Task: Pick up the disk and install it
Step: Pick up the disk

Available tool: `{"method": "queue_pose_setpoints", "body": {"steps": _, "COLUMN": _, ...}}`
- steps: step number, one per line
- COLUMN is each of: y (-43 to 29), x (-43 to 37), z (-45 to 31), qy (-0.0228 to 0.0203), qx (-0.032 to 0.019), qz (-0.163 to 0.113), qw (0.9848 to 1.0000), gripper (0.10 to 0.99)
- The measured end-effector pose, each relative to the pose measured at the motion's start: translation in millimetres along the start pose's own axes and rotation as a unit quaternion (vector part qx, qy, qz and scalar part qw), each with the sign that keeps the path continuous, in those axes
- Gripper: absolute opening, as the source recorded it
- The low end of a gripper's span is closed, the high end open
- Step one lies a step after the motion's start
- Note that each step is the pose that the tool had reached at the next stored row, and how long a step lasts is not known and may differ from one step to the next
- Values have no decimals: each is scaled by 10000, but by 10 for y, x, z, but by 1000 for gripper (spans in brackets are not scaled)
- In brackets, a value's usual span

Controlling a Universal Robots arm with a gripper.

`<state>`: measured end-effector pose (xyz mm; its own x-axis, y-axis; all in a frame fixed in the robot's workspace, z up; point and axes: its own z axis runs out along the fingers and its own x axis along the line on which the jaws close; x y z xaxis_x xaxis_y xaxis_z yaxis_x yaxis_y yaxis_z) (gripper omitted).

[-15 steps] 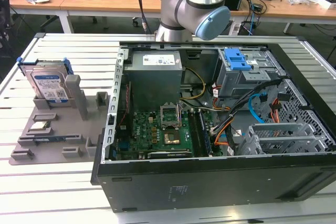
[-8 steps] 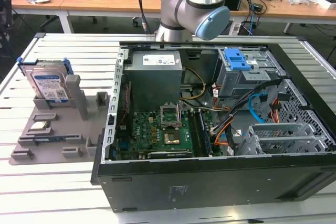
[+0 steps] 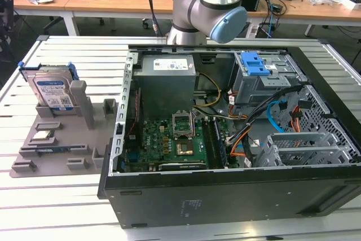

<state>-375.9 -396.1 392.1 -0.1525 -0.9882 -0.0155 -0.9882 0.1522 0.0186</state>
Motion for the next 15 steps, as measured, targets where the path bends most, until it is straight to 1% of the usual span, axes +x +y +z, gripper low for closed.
{"method": "queue_pose_setpoints", "body": {"steps": 2, "y": 0, "x": 0, "z": 0, "qy": 0, "qx": 0, "qz": 1, "qw": 10000, "gripper": 114}}
{"method": "queue_pose_setpoints", "body": {"steps": 3, "y": 0, "x": 0, "z": 0, "qy": 0, "qx": 0, "qz": 2, "qw": 10000, "gripper": 169}}
{"method": "queue_pose_setpoints", "body": {"steps": 4, "y": 0, "x": 0, "z": 0, "qy": 0, "qx": 0, "qz": 2, "qw": 10000, "gripper": 169}}
{"method": "queue_pose_setpoints", "body": {"steps": 10, "y": 0, "x": 0, "z": 0, "qy": 0, "qx": 0, "qz": 6, "qw": 10000, "gripper": 537}}
{"method": "queue_pose_setpoints", "body": {"steps": 11, "y": 0, "x": 0, "z": 0, "qy": 0, "qx": 0, "qz": 7, "qw": 10000, "gripper": 537}}
{"method": "queue_pose_setpoints", "body": {"steps": 12, "y": 0, "x": 0, "z": 0, "qy": 0, "qx": 0, "qz": 7, "qw": 10000, "gripper": 600}}
{"method": "queue_pose_setpoints", "body": {"steps": 15, "y": 0, "x": -6, "z": 0, "qy": -1, "qx": 0, "qz": 9, "qw": 10000, "gripper": 600}}
